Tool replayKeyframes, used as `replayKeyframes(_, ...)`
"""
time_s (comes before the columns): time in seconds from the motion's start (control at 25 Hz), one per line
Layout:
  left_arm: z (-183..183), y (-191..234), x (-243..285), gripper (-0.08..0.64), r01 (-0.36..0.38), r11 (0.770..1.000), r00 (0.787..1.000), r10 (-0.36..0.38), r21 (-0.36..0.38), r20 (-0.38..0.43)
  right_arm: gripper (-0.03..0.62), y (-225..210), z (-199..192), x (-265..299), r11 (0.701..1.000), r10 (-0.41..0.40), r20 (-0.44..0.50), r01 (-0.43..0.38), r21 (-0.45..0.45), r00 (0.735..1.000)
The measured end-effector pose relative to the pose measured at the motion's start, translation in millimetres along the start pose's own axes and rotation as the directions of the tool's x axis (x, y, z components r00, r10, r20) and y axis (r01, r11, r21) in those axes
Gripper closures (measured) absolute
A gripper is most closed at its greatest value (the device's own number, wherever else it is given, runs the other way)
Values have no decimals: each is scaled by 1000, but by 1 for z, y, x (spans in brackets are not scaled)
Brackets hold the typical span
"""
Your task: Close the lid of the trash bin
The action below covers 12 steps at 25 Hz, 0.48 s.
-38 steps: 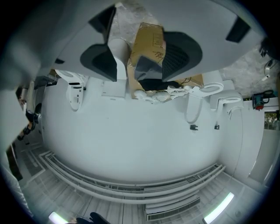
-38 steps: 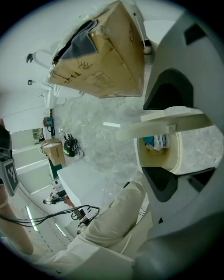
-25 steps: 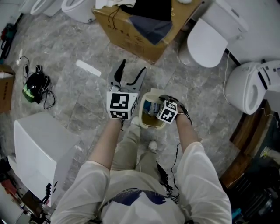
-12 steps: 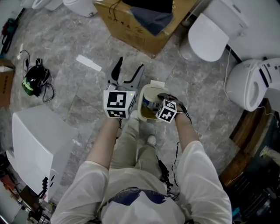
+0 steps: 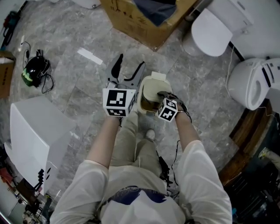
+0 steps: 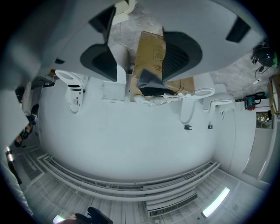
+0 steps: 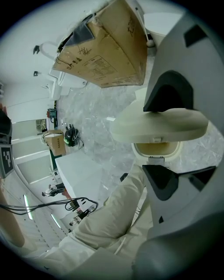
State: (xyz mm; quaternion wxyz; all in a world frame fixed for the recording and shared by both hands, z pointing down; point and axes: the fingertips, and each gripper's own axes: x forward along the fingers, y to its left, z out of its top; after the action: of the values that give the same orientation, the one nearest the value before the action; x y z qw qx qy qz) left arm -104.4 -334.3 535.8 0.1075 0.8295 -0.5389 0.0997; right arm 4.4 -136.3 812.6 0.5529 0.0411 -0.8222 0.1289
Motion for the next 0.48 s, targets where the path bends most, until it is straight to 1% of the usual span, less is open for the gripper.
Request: replayKeyframes(0.48, -21, -11, -24, 258, -27, 1000, 1000, 27, -9, 12, 210, 33, -17, 26, 999, 19, -13, -20, -30, 1000)
